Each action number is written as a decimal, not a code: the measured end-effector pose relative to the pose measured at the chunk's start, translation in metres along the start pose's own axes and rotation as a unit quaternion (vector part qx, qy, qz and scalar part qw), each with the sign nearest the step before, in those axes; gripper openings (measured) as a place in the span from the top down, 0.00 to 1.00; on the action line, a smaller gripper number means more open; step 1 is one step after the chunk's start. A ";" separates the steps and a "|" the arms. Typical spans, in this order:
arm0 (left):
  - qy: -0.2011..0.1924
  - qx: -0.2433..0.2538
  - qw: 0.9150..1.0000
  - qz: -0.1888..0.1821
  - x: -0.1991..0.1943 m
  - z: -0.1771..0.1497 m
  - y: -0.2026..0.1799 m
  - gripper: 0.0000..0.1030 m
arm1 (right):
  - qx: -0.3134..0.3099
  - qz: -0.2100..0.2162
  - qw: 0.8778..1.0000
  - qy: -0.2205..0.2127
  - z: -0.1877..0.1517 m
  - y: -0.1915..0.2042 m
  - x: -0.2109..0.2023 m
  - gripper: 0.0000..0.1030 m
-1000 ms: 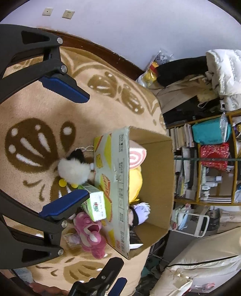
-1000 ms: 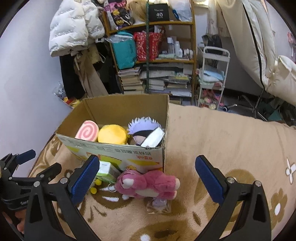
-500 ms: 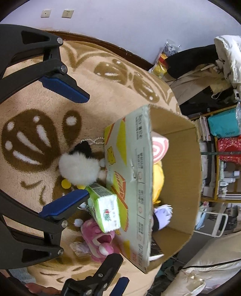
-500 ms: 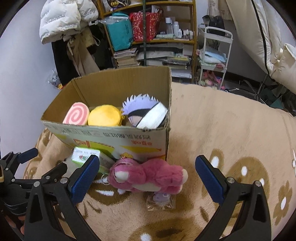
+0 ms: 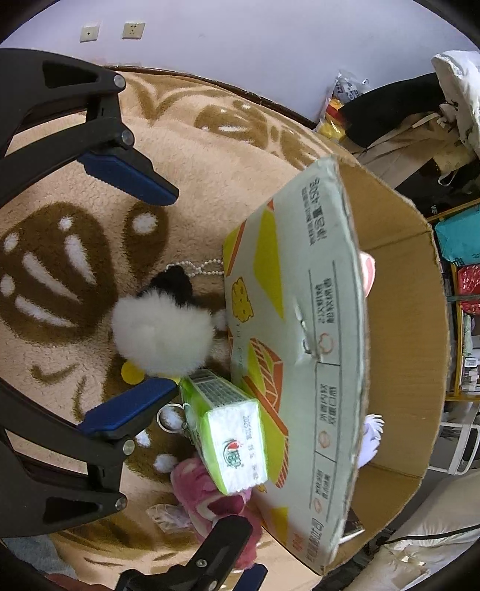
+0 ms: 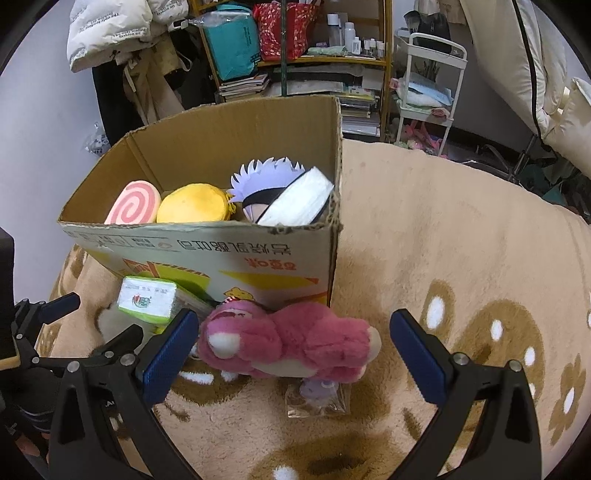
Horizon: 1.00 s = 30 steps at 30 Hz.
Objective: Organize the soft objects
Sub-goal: 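Close the left tool on the white-black panda plush while the right tool grasps the pink bear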
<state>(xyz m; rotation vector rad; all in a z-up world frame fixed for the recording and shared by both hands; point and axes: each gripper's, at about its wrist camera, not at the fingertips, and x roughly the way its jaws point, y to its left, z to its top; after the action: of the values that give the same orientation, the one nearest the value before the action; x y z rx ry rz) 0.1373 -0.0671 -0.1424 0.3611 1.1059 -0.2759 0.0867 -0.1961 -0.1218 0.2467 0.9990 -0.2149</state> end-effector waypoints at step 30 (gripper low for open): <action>0.010 -0.004 0.999 -0.047 0.027 -0.006 0.015 0.51 | -0.006 0.010 0.999 0.036 0.003 0.007 0.027 0.00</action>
<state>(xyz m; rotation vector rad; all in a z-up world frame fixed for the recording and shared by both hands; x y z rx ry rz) 0.1497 -0.0522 -0.1671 0.3058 1.1442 -0.3510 0.1057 -0.1923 -0.1425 0.2537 1.0693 -0.1831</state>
